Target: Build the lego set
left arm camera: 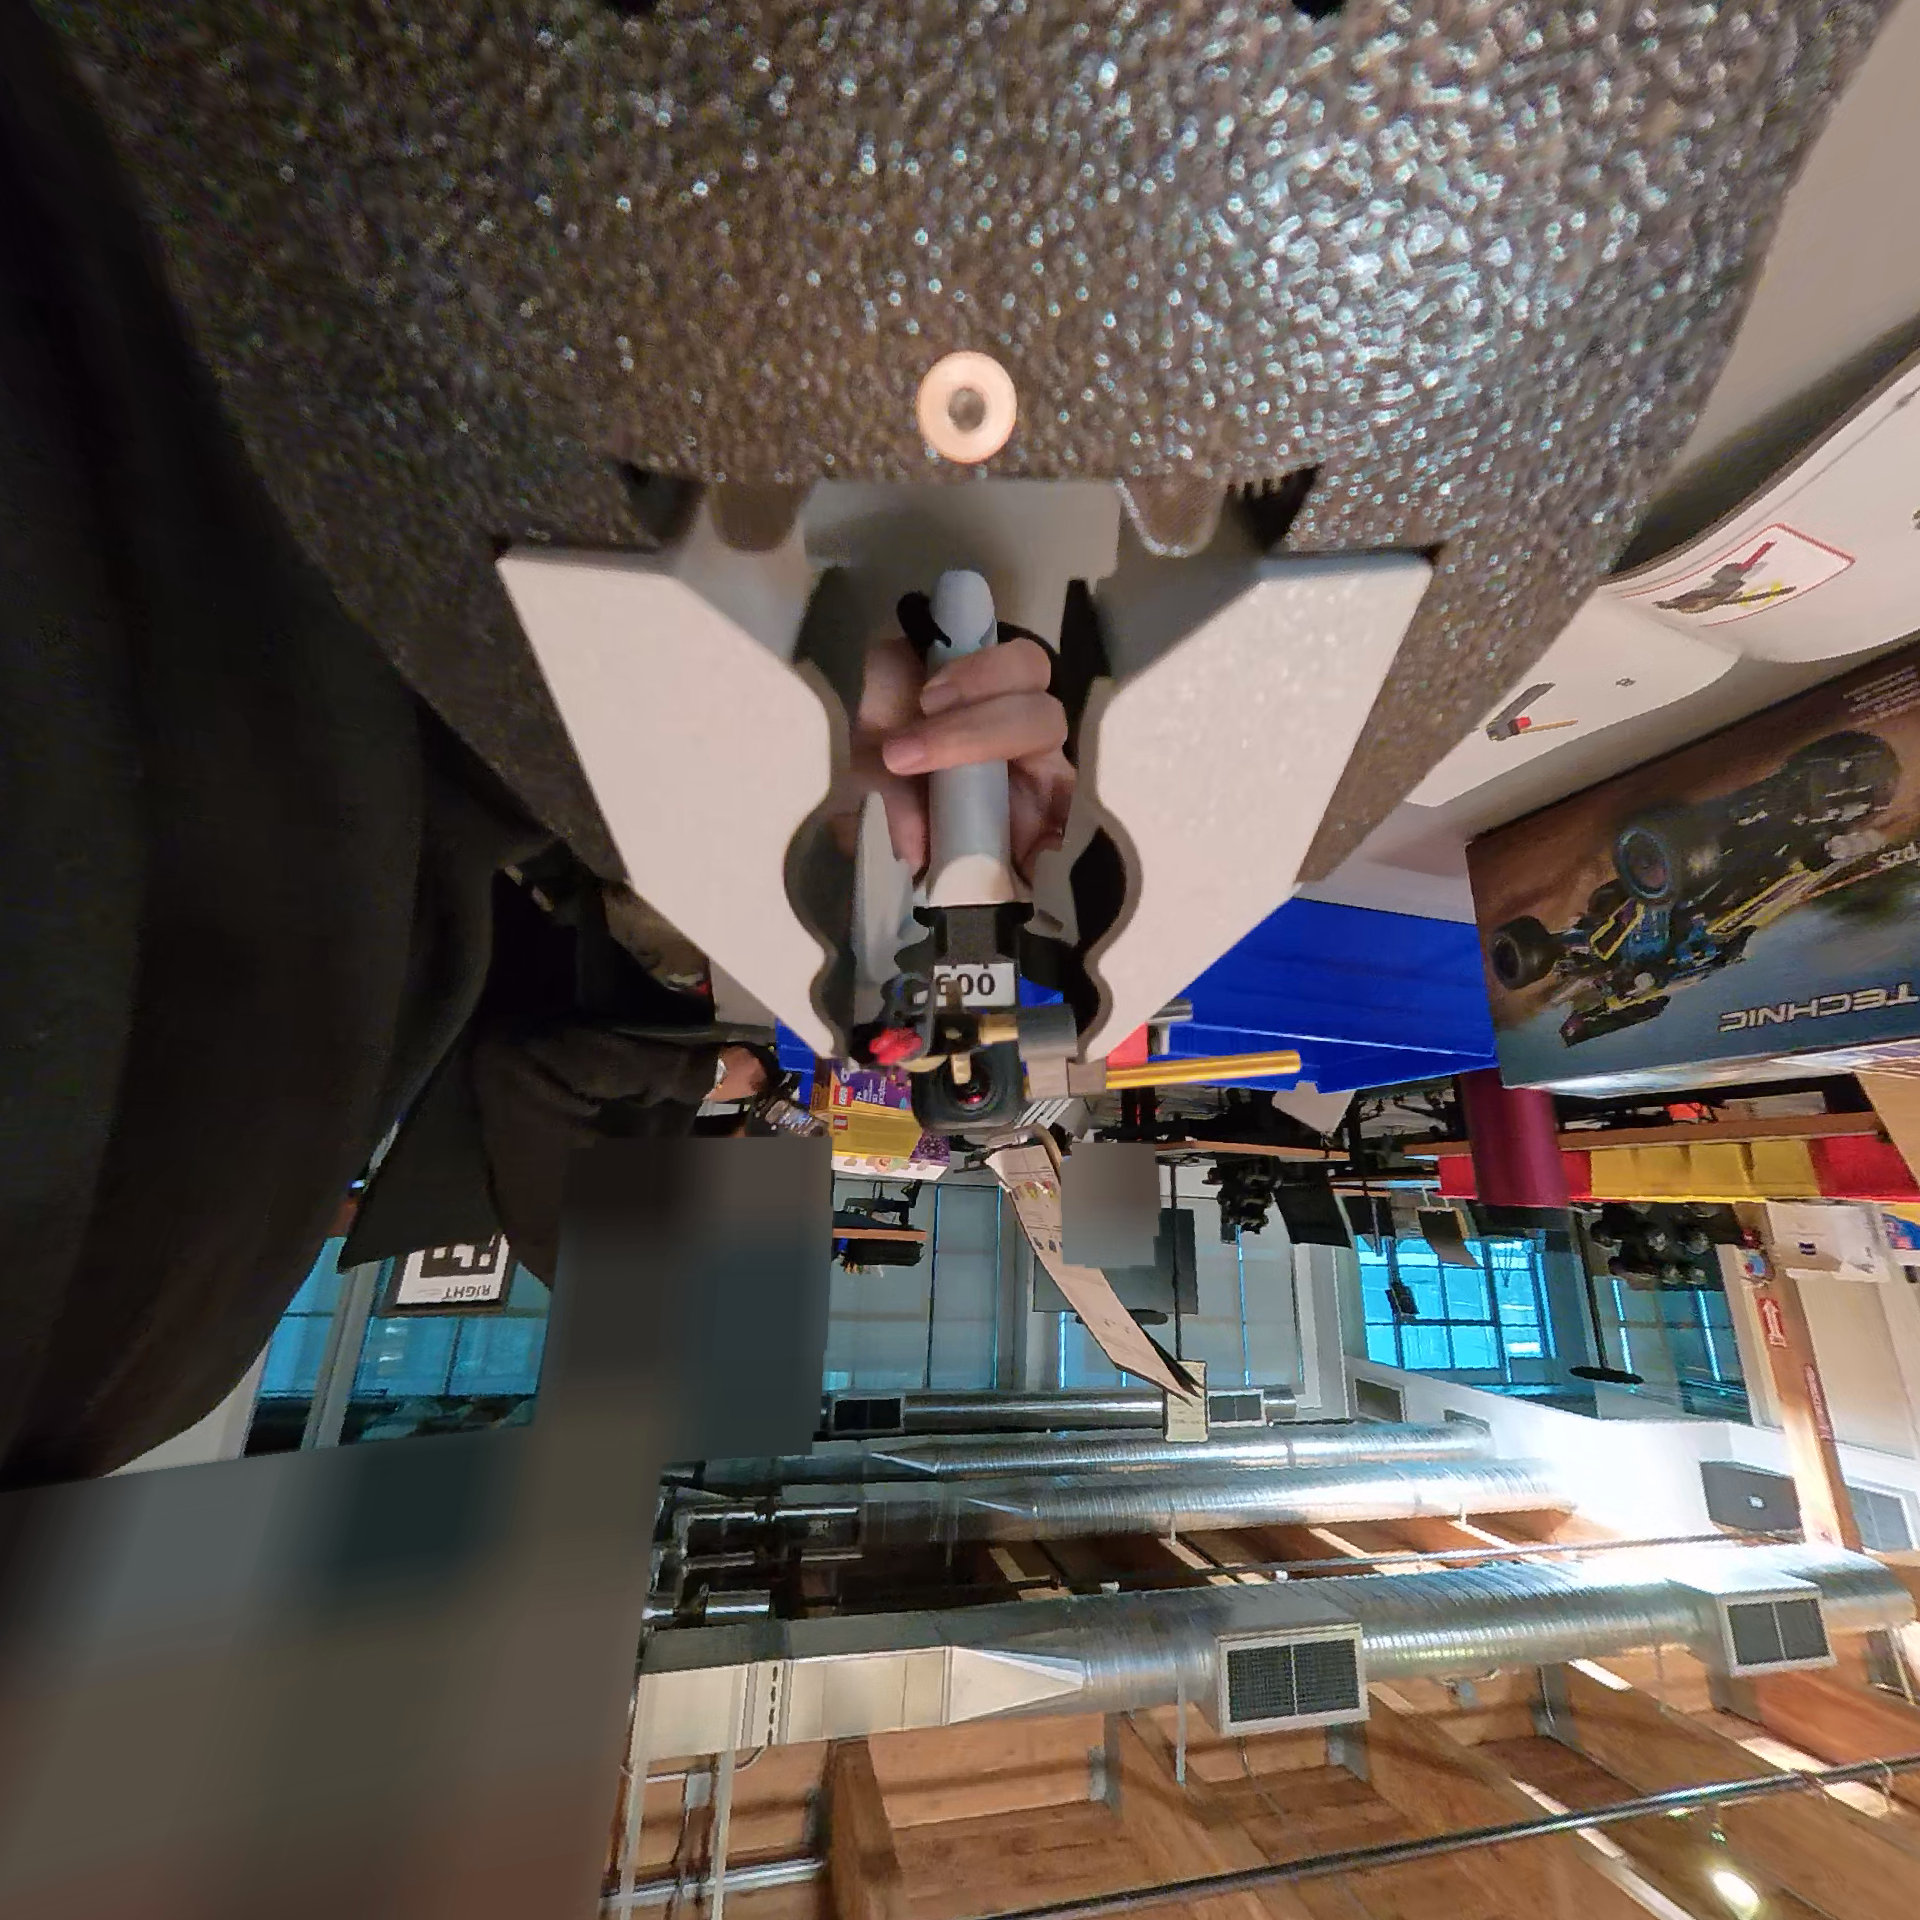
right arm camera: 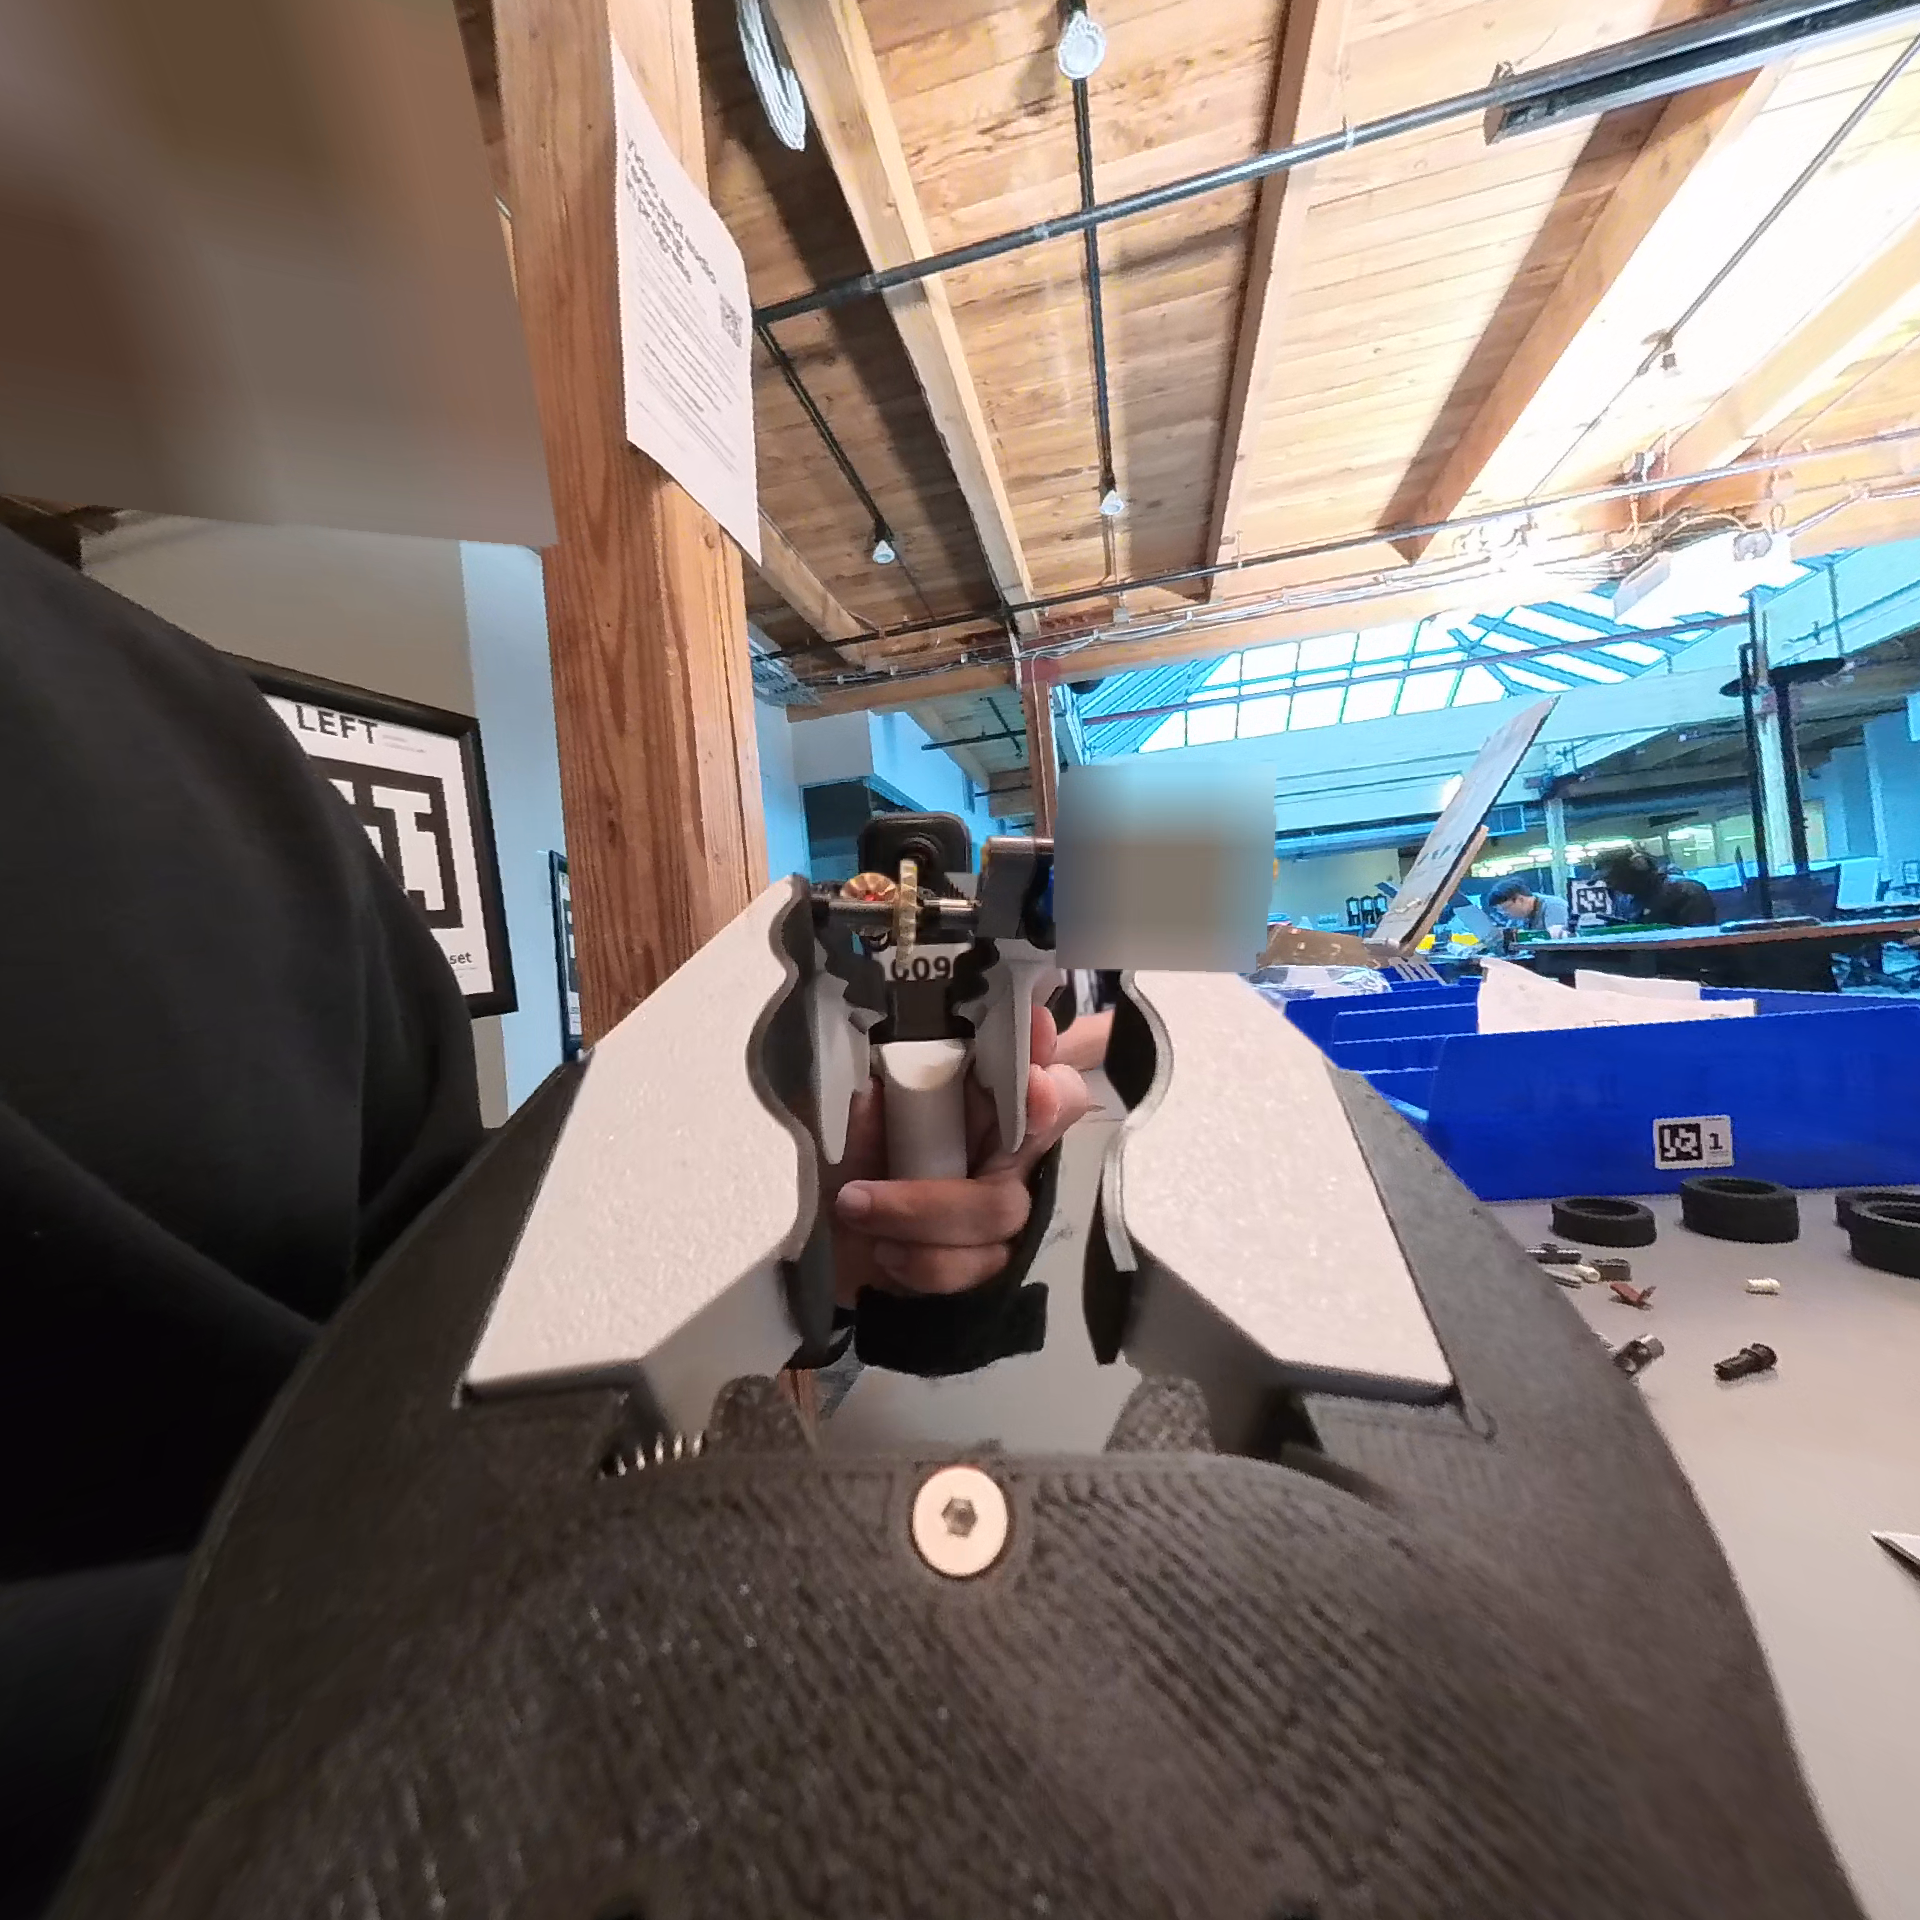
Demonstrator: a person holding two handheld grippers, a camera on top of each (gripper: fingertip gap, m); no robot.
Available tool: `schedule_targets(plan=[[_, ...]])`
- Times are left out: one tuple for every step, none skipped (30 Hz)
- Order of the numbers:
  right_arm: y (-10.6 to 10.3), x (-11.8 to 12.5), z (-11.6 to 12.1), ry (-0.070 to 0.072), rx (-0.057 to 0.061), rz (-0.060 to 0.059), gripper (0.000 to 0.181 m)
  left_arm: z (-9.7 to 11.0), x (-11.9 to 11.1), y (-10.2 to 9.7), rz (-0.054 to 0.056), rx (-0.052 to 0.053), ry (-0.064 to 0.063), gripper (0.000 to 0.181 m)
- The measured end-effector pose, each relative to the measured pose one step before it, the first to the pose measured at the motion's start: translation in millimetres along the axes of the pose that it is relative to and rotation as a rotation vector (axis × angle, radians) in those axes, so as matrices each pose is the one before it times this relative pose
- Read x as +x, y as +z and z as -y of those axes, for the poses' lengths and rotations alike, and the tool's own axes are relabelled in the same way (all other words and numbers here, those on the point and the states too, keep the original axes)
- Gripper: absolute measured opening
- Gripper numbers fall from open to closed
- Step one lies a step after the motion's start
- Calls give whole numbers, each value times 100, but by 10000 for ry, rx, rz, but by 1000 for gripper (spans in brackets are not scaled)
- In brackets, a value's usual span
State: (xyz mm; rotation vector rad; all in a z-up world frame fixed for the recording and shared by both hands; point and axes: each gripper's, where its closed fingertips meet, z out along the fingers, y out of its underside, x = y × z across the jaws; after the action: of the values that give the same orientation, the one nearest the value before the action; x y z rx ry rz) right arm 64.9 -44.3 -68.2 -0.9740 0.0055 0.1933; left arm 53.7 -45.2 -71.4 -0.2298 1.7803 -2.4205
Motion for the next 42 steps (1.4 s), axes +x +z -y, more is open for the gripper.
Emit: schedule_targets(plan=[[-70,-15,-84,-12,-85,48,54,-73,-8,16,40,-98,70,39],[-71,1,-66,21,-59,43,54,-80,-26,14,38,-85,40,39],[-49,13,-35,38,-2,23,54,-38,-26,7,31,-29,12,39],[8,39,-22,44,21,-15,54,6,-28,-2,21,23,-6,39],[31,16,-12,-20,13,-18,54,15,-8,-17,-7,44,-33,39],[0,32,-7,7,21,-15,54,-6,-17,7,-6,29,-39,39],[-54,92,8,34,46,-37,54,-22,-48,34,18,9,-74,39],[-72,49,37,-17,45,-22,54,-14,-43,66,20,21,-50,39],[-32,-14,39,-108,-30,-12,54,3,26,33,14,30,55,39],[-13,20,28,-88,-70,-26,54,-9,-41,8,80,-38,99,39],[-71,133,20,-123,-42,-102,54,-76,-173,5,184,-146,145,41],[-109,47,28,-112,-6,-51,54,-68,-141,3,188,-175,258,42],[-50,-5,28,-18,-8,0,54,30,-83,-2,170,-118,299,42],[7,-52,70,-13,22,32,54,94,-43,11,136,-60,224,42],[37,-88,13,57,5,64,54,80,47,-8,31,-26,127,42],[51,-53,-47,48,-8,35,54,36,66,-34,-18,-10,57,41],[38,4,-66,44,-17,4,54,16,62,-47,-38,-4,10,39],[32,-89,-77,75,-8,86,55,9,145,-32,-96,15,-31,38],[17,-48,-61,73,8,50,55,14,72,-35,-67,5,-32,38],[22,44,-53,14,11,-30,55,-29,-34,-33,-17,-27,-43,38],[24,30,-59,45,0,-7,55,-38,-35,-39,-25,-28,-58,38],[3,47,-53,51,-5,-17,55,-25,-44,-26,-13,-18,-51,38],[-2,44,-26,30,2,-14,55,-30,-36,-18,-12,0,-75,38],[8,11,-7,-3,6,-12,55,20,-13,-8,-35,53,-115,38],[51,39,-17,14,4,-44,55,77,-52,-26,-13,118,-157,38],[57,34,-48,91,8,-1,54,108,-57,-8,25,152,-124,40],[42,-55,-15,143,61,76,54,111,109,49,-34,150,-57,40],[33,-66,-118,125,-35,79,54,120,138,80,-73,120,-108,40],[54,-3,-253,-17,-166,-3,54,96,6,53,-37,47,-107,40],[29,-42,-46,-37,-49,5,54,3,-42,-4,-19,-52,45,39],[12,19,-46,-7,-20,-13,54,-28,-17,-14,-4,-84,102,39],[3,-58,2,36,12,47,54,-4,50,15,-32,-39,19,39],[7,-45,23,-9,17,14,54,-5,55,3,-55,-10,-68,39],[13,52,-65,-47,-46,-47,54,-32,-26,-41,-32,3,-75,39],[24,27,-62,-4,-40,-5,55,-35,-17,-50,-33,12,-89,39],[15,11,-76,4,-24,-1,55,-35,-7,-52,-21,6,-68,39],[6,-8,6,-57,10,-16,55,18,12,-19,-17,39,-27,38],[33,-34,33,7,24,7,55,43,34,12,-30,80,-45,38],[7,22,-16,69,0,11,55,1,-28,-15,-6,41,-49,39],[-33,95,-54,-22,-22,-47,55,-72,-60,-34,-5,-9,-44,38],[-2,13,-43,-29,-28,-22,55,-35,-19,-42,-33,6,-38,38],[24,3,-23,-2,-18,1,55,3,-3,-23,-24,28,-20,38]])
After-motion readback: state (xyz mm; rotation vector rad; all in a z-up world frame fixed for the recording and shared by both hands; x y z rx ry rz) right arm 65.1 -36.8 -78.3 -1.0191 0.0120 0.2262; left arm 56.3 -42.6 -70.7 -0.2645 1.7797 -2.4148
